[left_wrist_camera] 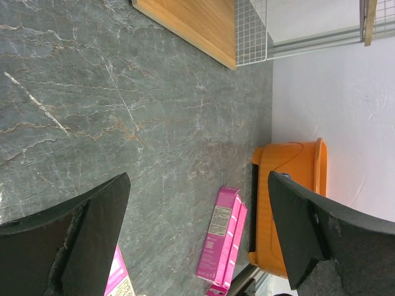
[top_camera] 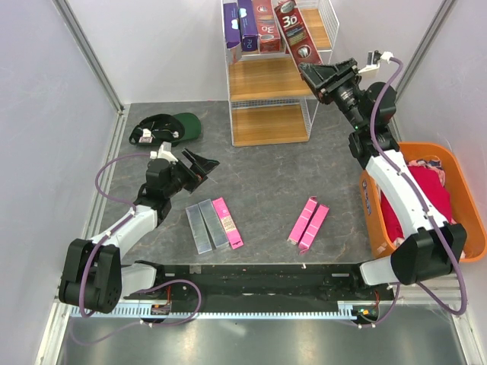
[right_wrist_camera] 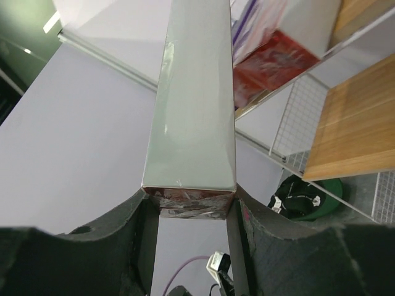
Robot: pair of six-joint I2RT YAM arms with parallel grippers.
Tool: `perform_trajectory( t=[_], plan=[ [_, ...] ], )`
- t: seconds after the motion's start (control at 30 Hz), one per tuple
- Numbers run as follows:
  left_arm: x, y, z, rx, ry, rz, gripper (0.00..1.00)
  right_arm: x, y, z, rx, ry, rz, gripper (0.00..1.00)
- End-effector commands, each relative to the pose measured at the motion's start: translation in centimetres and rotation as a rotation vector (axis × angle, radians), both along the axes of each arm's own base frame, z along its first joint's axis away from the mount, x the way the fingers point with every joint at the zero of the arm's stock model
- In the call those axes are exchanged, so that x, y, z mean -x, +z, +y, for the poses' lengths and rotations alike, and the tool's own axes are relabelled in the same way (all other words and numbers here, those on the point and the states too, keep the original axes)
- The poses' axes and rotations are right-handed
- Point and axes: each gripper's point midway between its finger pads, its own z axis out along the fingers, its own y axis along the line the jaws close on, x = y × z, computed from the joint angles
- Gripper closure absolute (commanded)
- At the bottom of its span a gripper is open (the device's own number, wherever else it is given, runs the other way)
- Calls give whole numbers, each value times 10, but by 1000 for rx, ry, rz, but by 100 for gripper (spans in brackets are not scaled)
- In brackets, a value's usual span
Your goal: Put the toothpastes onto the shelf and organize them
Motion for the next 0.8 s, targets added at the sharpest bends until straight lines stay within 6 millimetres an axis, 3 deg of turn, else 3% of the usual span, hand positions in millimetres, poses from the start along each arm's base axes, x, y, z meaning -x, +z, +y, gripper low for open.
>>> perform_trajectory(
  t=[0.0,0.23,0.47,0.77],
  plan=[
    [-12,16,3,-50,6,-78,0,5,68,-22,-101,-75,-153,76],
    [-14,11,1,-60,-6,-59,0,-11,69,-30,-110,-110,-139,76],
    [-17,0,-3,-58,-26,-28,0,-42,52,-46,-146,-174,-74,76],
    [-18,-3,-4,-58,-30,-25,0,-79,29,-45,-194,-196,4,75]
  ],
)
